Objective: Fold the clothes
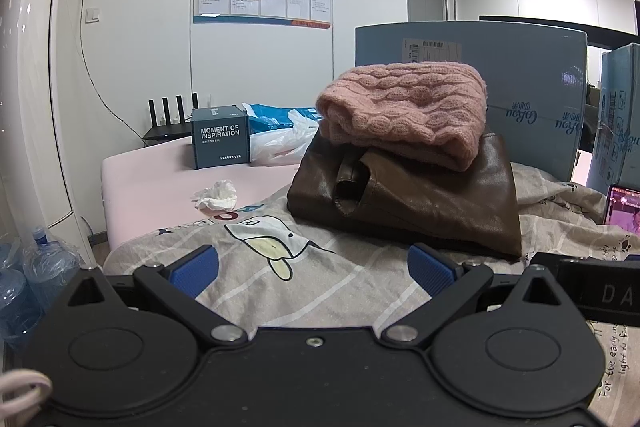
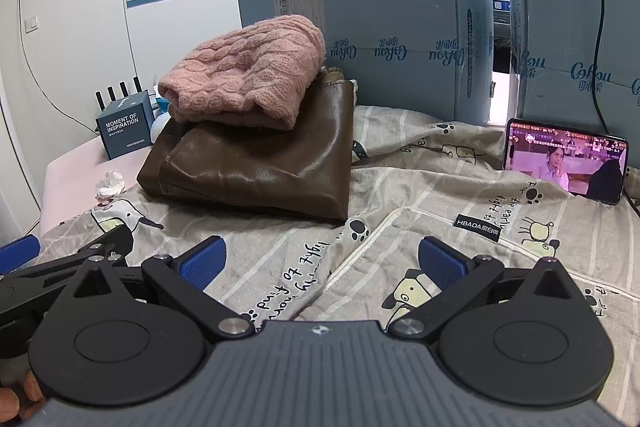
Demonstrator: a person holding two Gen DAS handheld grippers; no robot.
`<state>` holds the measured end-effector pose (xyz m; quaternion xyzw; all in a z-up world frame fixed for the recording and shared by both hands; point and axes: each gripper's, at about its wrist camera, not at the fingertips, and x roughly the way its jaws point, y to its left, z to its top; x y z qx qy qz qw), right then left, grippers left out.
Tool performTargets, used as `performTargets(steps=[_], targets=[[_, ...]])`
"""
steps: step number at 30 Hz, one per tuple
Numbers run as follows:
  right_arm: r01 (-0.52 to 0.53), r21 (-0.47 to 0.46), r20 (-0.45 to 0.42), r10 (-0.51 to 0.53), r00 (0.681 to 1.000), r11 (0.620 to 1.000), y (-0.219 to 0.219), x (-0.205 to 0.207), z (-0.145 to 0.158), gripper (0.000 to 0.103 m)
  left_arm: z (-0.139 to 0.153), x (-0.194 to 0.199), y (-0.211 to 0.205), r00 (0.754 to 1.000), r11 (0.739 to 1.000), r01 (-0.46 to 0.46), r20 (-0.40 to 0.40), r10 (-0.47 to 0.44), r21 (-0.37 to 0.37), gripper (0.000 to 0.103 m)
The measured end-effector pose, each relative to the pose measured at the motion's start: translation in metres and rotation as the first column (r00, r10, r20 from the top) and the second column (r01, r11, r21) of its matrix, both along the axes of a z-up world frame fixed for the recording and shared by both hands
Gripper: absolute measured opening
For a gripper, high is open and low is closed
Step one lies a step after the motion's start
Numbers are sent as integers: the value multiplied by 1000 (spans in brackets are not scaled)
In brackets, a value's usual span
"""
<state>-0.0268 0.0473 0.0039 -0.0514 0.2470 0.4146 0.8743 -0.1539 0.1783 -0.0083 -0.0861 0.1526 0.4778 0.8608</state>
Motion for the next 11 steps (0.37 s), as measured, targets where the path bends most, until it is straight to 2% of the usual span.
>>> performTargets(steps=[11], targets=[[-4, 0, 0, 4, 1000, 1000, 0, 0, 0, 103, -1, -1, 0, 1000, 1000, -3, 0, 3, -3, 103]])
